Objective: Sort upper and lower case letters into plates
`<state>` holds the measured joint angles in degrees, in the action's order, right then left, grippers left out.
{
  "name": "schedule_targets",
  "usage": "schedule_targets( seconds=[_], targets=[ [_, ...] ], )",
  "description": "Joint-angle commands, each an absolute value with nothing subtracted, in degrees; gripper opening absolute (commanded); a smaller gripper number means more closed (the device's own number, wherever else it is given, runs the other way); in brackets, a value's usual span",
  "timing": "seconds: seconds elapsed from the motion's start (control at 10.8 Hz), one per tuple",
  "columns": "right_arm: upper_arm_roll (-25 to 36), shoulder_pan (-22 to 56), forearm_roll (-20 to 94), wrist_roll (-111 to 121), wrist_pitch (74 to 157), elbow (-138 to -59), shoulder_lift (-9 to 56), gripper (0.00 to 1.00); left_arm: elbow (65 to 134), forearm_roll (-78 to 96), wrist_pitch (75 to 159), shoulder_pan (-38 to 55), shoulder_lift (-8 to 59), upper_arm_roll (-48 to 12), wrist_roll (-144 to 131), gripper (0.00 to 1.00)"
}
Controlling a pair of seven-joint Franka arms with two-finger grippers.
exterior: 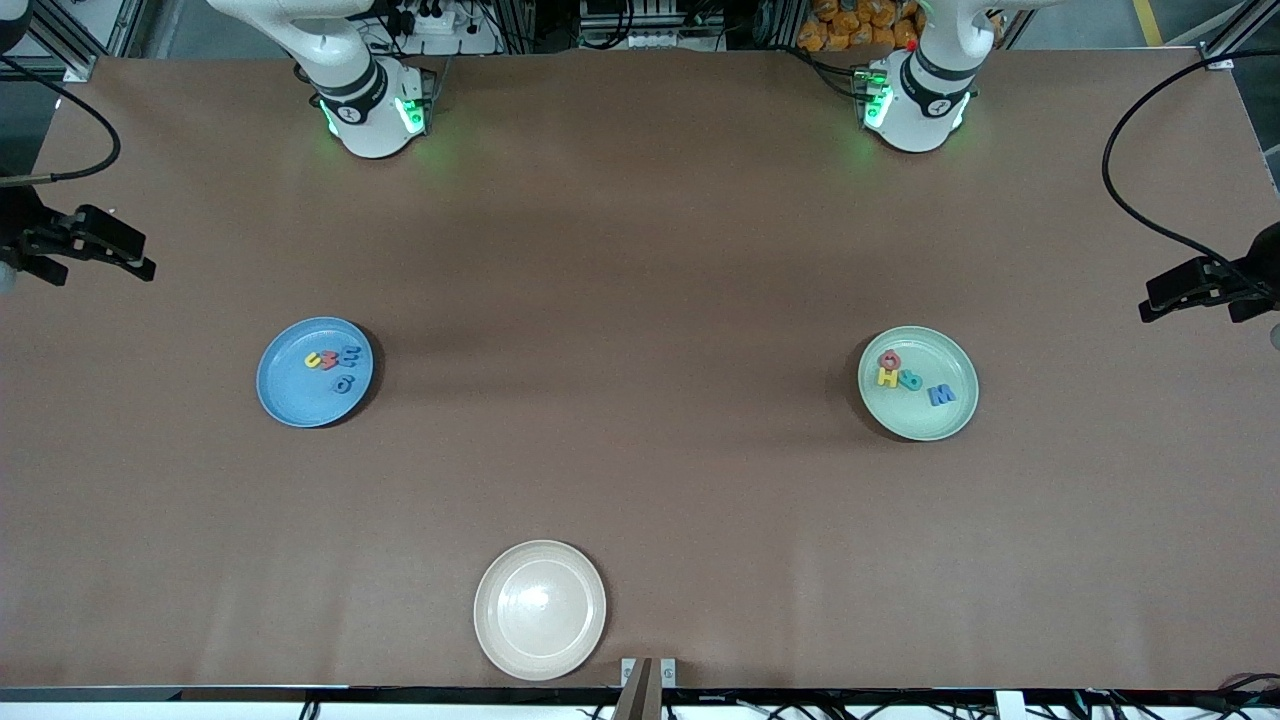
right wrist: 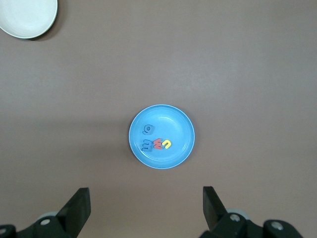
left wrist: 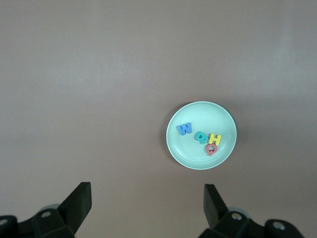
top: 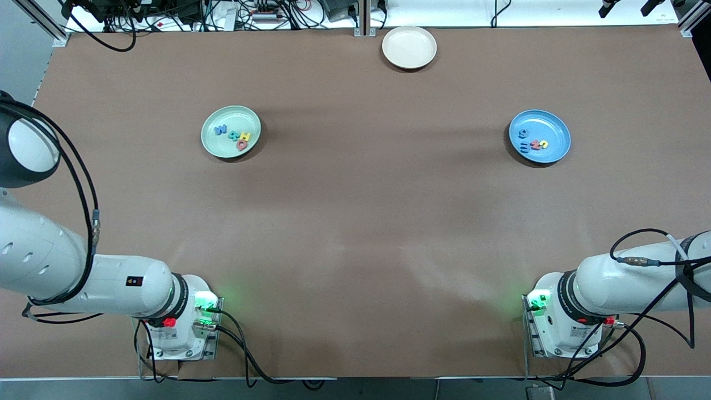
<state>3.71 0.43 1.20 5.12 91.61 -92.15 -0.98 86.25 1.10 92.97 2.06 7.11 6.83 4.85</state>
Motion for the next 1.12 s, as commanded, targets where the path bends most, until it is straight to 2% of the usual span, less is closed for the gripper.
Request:
schedule_targets(
  seconds=[0.0,0.84,0.93,1.02],
  targets=[
    [3.2,-0.3,0.8,4.7,91.1,-90.9,-0.4,1.00,86.0,2.2,92.5,2.1,6.9,6.9,5.0,1.00],
    [3.2,-0.6,0.9,4.7,91.0,-90.8,-0.4,1.00,85.5,2.0,92.5,4.5,7.5,6.8,4.2,1.00],
    [3.2,-0.8,0.9,4.9,90.9,-90.8,-0.4,1.00,86.0,2.2,93.0,4.1,7.2,6.4,3.0,1.00],
    [3.2,-0.7,0.9,4.9,91.0,-90.9,-0.4,1.00,86.6,1.8,93.2,3.1,6.8,3.4,1.2,1.00]
  ],
)
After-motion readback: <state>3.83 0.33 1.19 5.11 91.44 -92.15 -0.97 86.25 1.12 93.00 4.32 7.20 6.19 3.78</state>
